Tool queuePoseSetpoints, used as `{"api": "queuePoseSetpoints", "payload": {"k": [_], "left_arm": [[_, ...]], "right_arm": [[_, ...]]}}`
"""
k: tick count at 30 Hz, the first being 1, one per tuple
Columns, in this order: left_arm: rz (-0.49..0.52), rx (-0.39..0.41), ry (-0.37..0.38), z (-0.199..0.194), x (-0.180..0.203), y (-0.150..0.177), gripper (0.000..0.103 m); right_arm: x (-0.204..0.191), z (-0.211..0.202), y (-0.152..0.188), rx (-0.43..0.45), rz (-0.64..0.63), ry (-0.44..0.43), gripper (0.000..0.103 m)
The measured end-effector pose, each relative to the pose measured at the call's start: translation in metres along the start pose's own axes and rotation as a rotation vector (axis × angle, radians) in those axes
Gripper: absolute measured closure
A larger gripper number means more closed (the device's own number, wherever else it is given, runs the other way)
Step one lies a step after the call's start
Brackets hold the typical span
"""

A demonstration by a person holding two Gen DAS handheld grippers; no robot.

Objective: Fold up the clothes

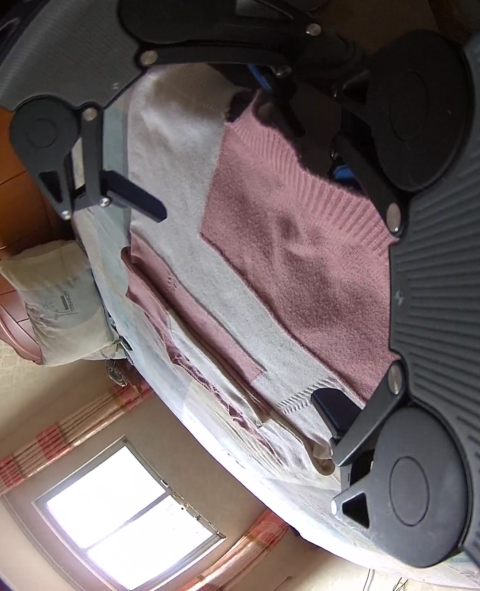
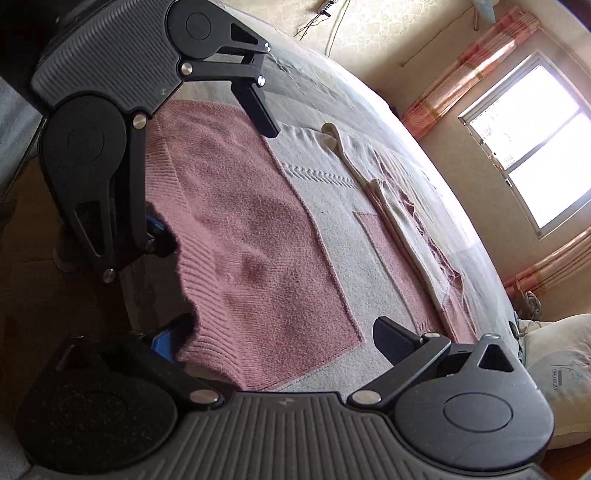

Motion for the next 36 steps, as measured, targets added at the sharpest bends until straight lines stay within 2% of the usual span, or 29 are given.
{"api": "queuePoseSetpoints", "payload": {"k": [2, 5, 9, 11, 19, 21, 23, 36], "left_arm": [[-0.032, 0.002, 0.009, -0.002, -0.004, -0.002, 0.001], [-0.066, 0.002, 0.024, -0.004, -0.006, -0.002, 0.001], [-0.007, -0.025, 0.042, -0.001, 0.007, 0.009, 0.001], [0.045, -0.021, 0.015, 0.002, 0.014, 0.013, 0.001], [0.199, 0.093, -0.137, 0.003, 0.027, 0.002, 0.001], [0.214, 0.106, -0.195, 0.001, 0.019, 0.002, 0.001], [0.205, 0.108, -0.211, -0.002, 0.011, 0.001, 0.001], [0.146, 0.096, -0.172, -0.005, -0.001, -0.008, 0.001]], "right_arm": [[-0.006, 0.003, -0.001, 0.003, 0.005, 0.000, 0.000], [-0.005, 0.010, -0.008, 0.017, 0.035, 0.045, 0.000], [0.007, 0.017, -0.015, 0.028, 0.061, 0.160, 0.000], [0.014, 0.015, -0.019, 0.041, 0.092, 0.177, 0.000], [0.022, 0.014, -0.017, 0.059, 0.155, 0.200, 0.000], [0.020, 0.010, -0.015, 0.066, 0.165, 0.191, 0.000], [0.016, 0.005, -0.009, 0.061, 0.162, 0.193, 0.000], [-0.011, -0.001, 0.044, -0.062, 0.064, 0.260, 0.000]]}}
Point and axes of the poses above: each gripper's, at about its wrist camera, not at the fingertips, and z roughly the way its jaws point, x to its right, y to its underside, the point moved 9 cm from there along z, roughly the way its jaws point
